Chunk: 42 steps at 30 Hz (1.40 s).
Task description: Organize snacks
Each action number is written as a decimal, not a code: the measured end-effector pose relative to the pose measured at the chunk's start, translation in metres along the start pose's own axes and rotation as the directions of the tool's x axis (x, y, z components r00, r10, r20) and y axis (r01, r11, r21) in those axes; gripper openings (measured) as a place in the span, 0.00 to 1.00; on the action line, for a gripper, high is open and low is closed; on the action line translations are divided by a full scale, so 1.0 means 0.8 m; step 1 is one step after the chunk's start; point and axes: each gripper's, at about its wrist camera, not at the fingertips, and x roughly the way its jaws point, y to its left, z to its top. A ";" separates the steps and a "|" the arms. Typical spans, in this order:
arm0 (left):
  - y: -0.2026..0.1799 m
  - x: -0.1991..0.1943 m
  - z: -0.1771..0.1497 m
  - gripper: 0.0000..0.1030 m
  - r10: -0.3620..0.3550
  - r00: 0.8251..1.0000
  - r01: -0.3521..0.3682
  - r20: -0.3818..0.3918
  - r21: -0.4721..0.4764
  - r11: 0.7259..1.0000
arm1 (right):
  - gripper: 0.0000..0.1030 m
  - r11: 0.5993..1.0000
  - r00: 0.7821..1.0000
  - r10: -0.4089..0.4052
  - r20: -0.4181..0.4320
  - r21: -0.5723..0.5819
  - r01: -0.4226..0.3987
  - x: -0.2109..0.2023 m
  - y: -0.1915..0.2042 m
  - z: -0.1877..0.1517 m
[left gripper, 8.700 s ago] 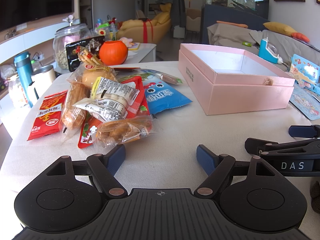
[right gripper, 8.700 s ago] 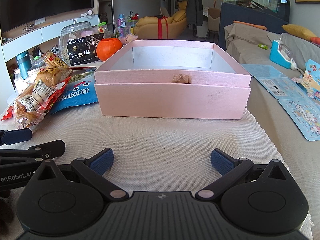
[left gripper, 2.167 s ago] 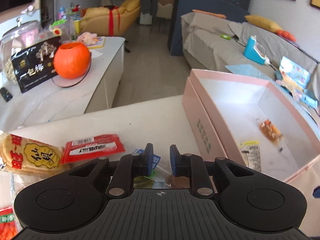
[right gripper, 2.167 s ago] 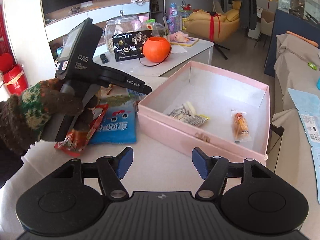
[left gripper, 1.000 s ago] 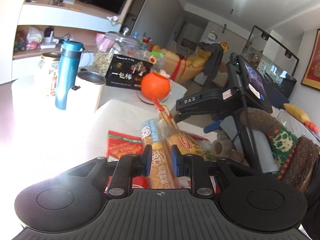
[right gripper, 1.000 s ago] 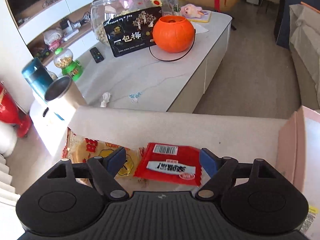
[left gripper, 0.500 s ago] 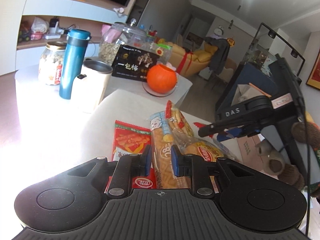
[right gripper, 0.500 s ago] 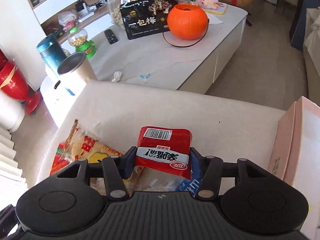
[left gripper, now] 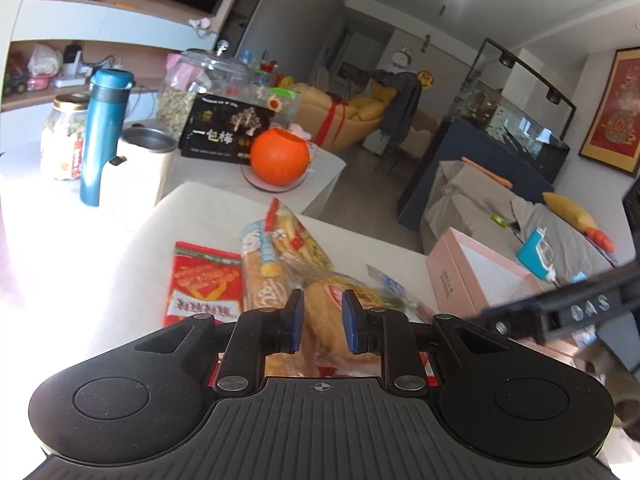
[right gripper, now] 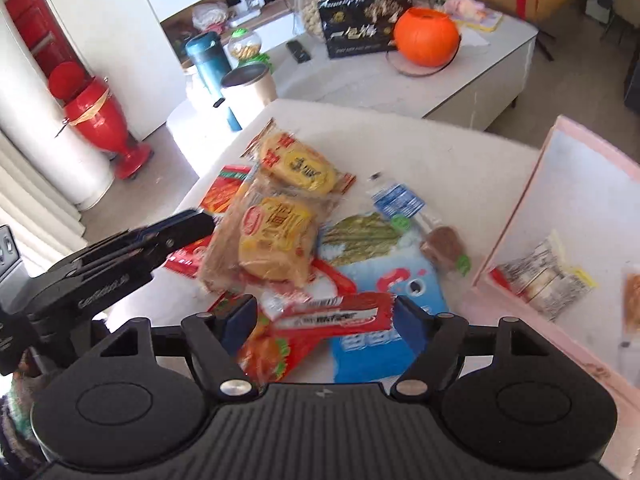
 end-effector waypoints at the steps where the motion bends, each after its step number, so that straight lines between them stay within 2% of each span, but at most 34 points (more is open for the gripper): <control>1: -0.008 -0.002 -0.004 0.23 -0.008 1.000 0.008 -0.002 0.018 1.000 | 0.73 0.999 0.999 -0.037 0.032 -0.015 0.037 -0.002 -0.005 0.005; 6: -0.032 -0.011 -0.031 0.23 -0.042 0.999 0.041 0.007 0.041 0.998 | 0.73 0.998 0.997 -0.055 0.049 0.019 0.054 0.031 -0.029 0.051; 9: -0.037 -0.009 -0.047 0.23 -0.097 0.995 0.097 -0.006 0.055 0.994 | 0.73 0.994 0.998 -0.067 0.000 0.083 0.067 0.079 -0.042 0.074; 12: -0.040 -0.001 -0.059 0.23 -0.090 0.996 0.093 -0.026 0.103 0.990 | 0.74 0.978 0.979 -0.203 0.017 0.047 0.202 0.111 -0.040 0.081; 14: -0.035 0.006 -0.060 0.23 -0.050 0.998 0.054 -0.043 0.097 0.994 | 0.70 0.972 0.972 -0.235 0.014 0.031 0.235 0.116 -0.040 0.079; 16: -0.024 0.008 -0.059 0.23 -0.034 0.998 0.037 -0.051 0.055 0.998 | 0.60 0.974 0.974 -0.227 0.006 -0.003 0.227 0.108 -0.035 0.073; 17: -0.017 0.007 -0.057 0.22 -0.034 0.998 0.036 -0.049 0.032 0.999 | 0.32 0.982 0.982 -0.190 -0.009 -0.022 0.189 0.103 -0.032 0.069; 18: -0.013 0.006 -0.055 0.22 -0.039 0.998 0.040 -0.046 0.015 0.999 | 0.20 0.989 0.988 -0.148 -0.033 -0.019 0.148 0.100 -0.031 0.065; 23: -0.015 0.003 -0.055 0.22 -0.041 0.998 0.043 -0.045 0.029 0.999 | 0.19 1.000 0.995 -0.007 -0.096 0.021 0.009 0.078 -0.015 0.034; 25: -0.018 0.002 -0.056 0.23 -0.046 0.998 0.047 -0.044 0.032 0.998 | 0.18 1.000 0.995 0.009 -0.104 0.002 -0.009 0.068 -0.004 0.018; 29: -0.026 0.004 -0.055 0.22 -0.081 0.994 0.083 -0.073 0.028 0.996 | 0.20 0.998 0.999 -0.042 0.012 -0.047 0.043 0.040 0.004 0.028; 30: -0.031 0.004 -0.058 0.23 -0.086 0.992 0.090 -0.095 0.041 0.995 | 0.30 0.997 0.997 -0.068 0.035 -0.044 0.069 0.039 0.001 0.039; 31: -0.038 0.004 -0.061 0.23 -0.087 0.989 0.095 -0.120 0.058 0.994 | 0.50 0.994 0.995 -0.095 0.041 -0.052 0.097 0.045 -0.002 0.052; 33: -0.048 0.002 -0.066 0.23 -0.084 0.985 0.099 -0.147 0.099 0.990 | 0.69 0.987 0.988 -0.150 0.039 -0.053 0.152 0.064 -0.011 0.073; 36: -0.050 -0.006 -0.071 0.23 -0.084 0.984 0.104 -0.159 0.124 0.987 | 0.69 0.978 0.979 -0.206 -0.007 -0.047 0.205 0.109 -0.023 0.094; 40: -0.032 -0.017 -0.064 0.23 -0.065 0.989 0.079 -0.135 0.098 0.992 | 0.68 0.978 0.977 -0.205 -0.061 0.017 0.206 0.154 -0.041 0.100; 41: -0.026 -0.019 -0.063 0.22 -0.058 0.990 0.070 -0.128 0.088 0.994 | 0.67 0.978 0.978 -0.203 -0.046 0.030 0.205 0.154 -0.043 0.098; 42: -0.019 -0.018 -0.058 0.22 -0.050 0.992 0.058 -0.120 0.069 0.996 | 0.60 0.979 0.979 -0.200 -0.042 0.028 0.201 0.152 -0.042 0.096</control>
